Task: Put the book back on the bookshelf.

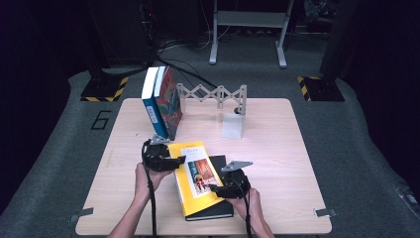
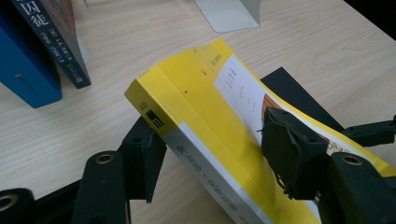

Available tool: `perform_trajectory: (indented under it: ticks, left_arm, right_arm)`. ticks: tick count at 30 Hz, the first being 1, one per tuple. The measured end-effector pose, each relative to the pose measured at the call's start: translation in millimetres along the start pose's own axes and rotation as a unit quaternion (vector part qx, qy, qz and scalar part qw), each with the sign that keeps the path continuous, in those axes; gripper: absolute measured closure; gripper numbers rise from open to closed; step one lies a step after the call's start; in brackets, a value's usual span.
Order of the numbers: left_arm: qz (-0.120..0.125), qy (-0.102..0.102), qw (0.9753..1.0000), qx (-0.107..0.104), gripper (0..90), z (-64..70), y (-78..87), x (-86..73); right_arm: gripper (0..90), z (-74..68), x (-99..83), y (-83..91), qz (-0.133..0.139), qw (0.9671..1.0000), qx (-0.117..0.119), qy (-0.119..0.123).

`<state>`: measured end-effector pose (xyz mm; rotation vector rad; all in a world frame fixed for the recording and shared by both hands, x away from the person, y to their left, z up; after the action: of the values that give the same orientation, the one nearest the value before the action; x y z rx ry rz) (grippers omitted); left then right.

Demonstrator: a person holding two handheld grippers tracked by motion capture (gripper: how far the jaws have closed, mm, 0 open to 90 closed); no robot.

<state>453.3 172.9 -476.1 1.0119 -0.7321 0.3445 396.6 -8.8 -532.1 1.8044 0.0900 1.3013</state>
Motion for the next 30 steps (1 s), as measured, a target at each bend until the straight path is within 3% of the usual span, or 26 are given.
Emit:
perform_trajectory:
  ticks: [2,3,6,8,17,19,22,26,30]
  left_arm:
    - [-0.001,0.006,1.0000,-0.007,42.8,1.2,0.7,0.9]
    - [-0.007,-0.004,0.9999,-0.007,43.3,0.8,1.5,1.3]
    - [-0.007,0.001,0.9999,-0.008,44.0,2.3,1.4,2.0]
    - [-0.015,-0.008,0.9998,-0.011,45.3,2.2,1.8,2.1]
    - [-0.030,-0.013,0.9994,-0.009,45.6,3.2,0.3,3.2]
    - [-0.037,-0.020,0.9990,-0.012,45.7,4.0,0.7,3.5]
    - [-0.028,-0.027,0.9989,-0.027,50.1,11.4,4.7,8.2]
    - [-0.025,-0.047,0.9985,-0.013,53.7,16.2,7.4,12.3]
    - [-0.033,-0.045,0.9984,-0.014,53.1,14.7,5.6,11.5]
  right_arm:
    - [47.6,0.3,0.1,-0.2,0.001,1.0000,0.000,0.001]
    - [47.6,0.0,0.1,-0.2,0.002,1.0000,-0.001,0.000]
    - [47.6,0.0,0.0,-0.1,0.002,1.0000,0.000,-0.002]
    - [47.7,-0.2,-0.2,0.0,0.003,1.0000,-0.001,-0.003]
    - [47.8,-0.6,0.7,-0.7,0.007,0.9999,-0.011,-0.002]
    - [47.8,0.0,0.7,-0.8,0.008,0.9999,-0.010,0.002]
    - [47.9,0.0,1.0,-1.8,0.012,0.9999,-0.005,-0.002]
    - [47.9,-0.9,3.0,-4.8,0.016,0.9998,-0.002,-0.008]
    - [47.9,-1.4,3.0,-5.1,0.017,0.9998,-0.002,-0.008]
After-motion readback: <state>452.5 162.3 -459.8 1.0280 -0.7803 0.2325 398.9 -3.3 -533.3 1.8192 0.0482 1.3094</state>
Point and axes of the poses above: each handheld gripper's, and its own axes: y roughly backward along the jaws, x roughly out of its top, z roughly to its right, the point moved 8 cm from there along -y, roughly forward along the jaws, and after that the axes turned 11 degrees about y, right-handed, at the moved point
